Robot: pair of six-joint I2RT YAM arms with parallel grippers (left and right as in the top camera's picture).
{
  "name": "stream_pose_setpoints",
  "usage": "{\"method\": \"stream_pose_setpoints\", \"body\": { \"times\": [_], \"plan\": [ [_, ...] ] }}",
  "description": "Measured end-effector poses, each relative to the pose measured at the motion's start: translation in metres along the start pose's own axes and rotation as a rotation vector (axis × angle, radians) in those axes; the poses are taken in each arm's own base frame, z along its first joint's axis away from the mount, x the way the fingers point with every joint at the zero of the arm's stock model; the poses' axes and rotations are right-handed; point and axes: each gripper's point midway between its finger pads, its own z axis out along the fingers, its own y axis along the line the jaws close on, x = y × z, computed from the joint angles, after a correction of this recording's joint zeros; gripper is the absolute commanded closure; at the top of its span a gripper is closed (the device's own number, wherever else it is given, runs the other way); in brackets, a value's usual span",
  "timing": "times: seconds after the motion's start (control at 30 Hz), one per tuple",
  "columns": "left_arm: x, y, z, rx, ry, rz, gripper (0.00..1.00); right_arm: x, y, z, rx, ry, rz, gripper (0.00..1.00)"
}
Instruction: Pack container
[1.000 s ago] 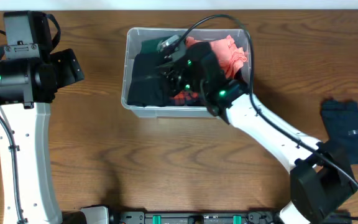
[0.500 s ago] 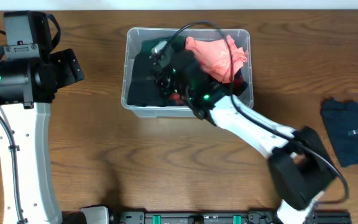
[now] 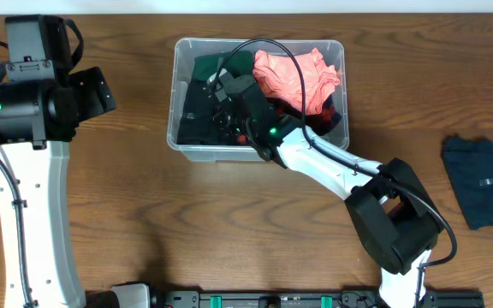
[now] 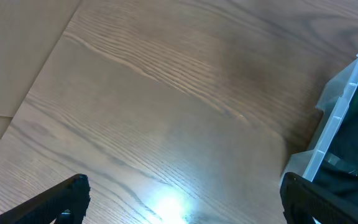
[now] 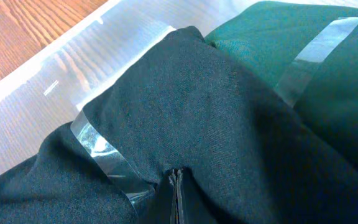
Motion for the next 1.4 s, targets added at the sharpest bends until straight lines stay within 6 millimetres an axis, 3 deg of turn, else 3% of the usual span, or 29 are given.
{"method": "stream_pose_setpoints", "body": {
  "times": [0.17,0.2,0.27,0.37,0.43,0.57,0.63,0.7,0.83,1.07,1.13,1.23,1.4],
  "plan": [
    [0.000,0.000,0.000,0.000,0.000,0.000,0.02,-0.001,0.000,-0.006,0.010,0.053,0.005,0.96],
    [0.000,0.000,0.000,0.000,0.000,0.000,0.02,-0.003,0.000,-0.010,0.013,0.065,0.007,0.87],
    [0.000,0.000,0.000,0.000,0.000,0.000,0.02,-0.007,-0.001,-0.021,0.018,0.085,0.013,0.46],
    [0.000,0.000,0.000,0.000,0.000,0.000,0.02,-0.029,-0.002,-0.048,0.026,0.080,0.018,0.18],
    [0.000,0.000,0.000,0.000,0.000,0.000,0.02,-0.048,-0.011,-0.072,0.053,0.058,0.034,0.05],
    [0.000,0.000,0.000,0.000,0.000,0.000,0.02,-0.088,-0.050,-0.140,0.140,-0.016,0.121,0.01],
    [0.000,0.000,0.000,0.000,0.000,0.000,0.02,-0.093,-0.079,-0.181,0.204,-0.034,0.203,0.01],
    [0.000,0.000,0.000,0.000,-0.001,0.000,0.02,-0.089,-0.102,-0.209,0.257,-0.036,0.270,0.01],
    [0.000,0.000,0.000,0.000,0.000,0.000,0.02,-0.058,-0.145,-0.254,0.368,0.028,0.450,0.03],
    [0.000,0.000,0.000,0.000,0.000,0.000,0.02,0.043,-0.209,-0.319,0.633,0.252,0.909,0.08],
    [0.000,0.000,0.000,0.000,0.000,0.000,0.02,0.062,-0.225,-0.337,0.709,0.264,1.006,0.09],
    [0.000,0.000,0.000,0.000,0.000,0.000,0.02,0.095,-0.248,-0.356,0.798,0.272,1.143,0.09],
    [0.000,0.000,0.000,0.000,-0.001,0.000,0.02,0.151,-0.274,-0.371,0.885,0.267,1.307,0.09]
  ]
}}
